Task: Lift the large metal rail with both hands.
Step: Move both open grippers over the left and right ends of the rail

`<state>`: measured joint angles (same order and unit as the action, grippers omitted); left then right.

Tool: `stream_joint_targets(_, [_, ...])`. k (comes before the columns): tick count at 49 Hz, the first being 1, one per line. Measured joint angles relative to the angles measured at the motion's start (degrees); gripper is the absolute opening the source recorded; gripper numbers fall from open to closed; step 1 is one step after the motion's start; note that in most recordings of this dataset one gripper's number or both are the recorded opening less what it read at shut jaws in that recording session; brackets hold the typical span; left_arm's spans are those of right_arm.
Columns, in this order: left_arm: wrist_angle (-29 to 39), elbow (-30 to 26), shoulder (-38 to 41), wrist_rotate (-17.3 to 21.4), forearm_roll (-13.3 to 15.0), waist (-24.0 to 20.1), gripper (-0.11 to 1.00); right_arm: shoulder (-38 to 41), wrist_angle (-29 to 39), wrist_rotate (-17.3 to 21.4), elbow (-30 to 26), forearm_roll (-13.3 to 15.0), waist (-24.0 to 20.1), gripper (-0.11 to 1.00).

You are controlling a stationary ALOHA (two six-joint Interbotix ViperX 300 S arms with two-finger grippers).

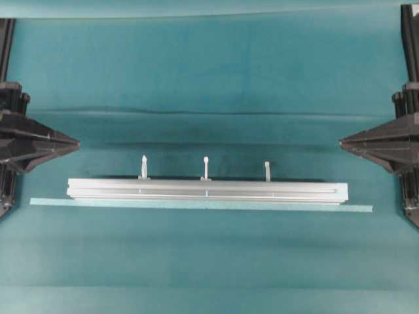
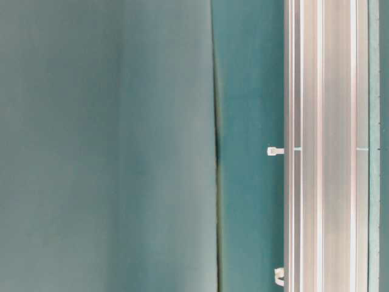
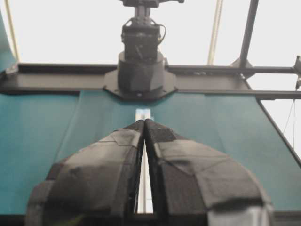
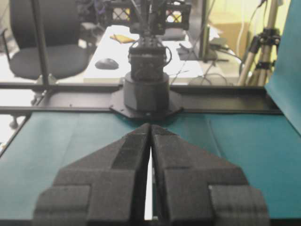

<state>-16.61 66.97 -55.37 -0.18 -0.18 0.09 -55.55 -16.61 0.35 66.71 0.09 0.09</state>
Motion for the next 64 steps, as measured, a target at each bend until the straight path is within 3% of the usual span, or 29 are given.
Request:
stream_joint_targets(7, [0.3,-1.2,4.9,-5.5,0.0,-0.2,-0.01,2.0,2.0,2.0,-0.4,-3.0,0.0,0.0])
stream_joint_targets(14, [3.4,-3.6,5.4,-7.7,-0.6,-0.2,-0.02,3.7,6.6,3.8,-1.8,-4.5,0.1,0.0])
stream_joint_targets(22, [13.0,-7.1,7.4,-8.1,-0.7,0.6,-0.02,4.4,13.0,4.1,-4.1,-4.6,0.3,0.0])
stream_joint_targets(37, [36.7,-17.7,14.4,-7.6,-0.7,1.1,-0.02,8.0,36.2,5.6,-10.9,-4.7,1.8,0.0])
stream_joint_targets(48, [47.5,-22.9,19.4,-7.6,-0.7,1.4,-0.02,13.6,45.2,5.7,-14.9,-4.0,2.9,0.0])
stream_joint_targets(64, [59.8,-25.6,25.4,-6.6,-0.9,1.3,-0.02,27.9,63.4,5.6,-24.3,-3.6,2.9,0.0])
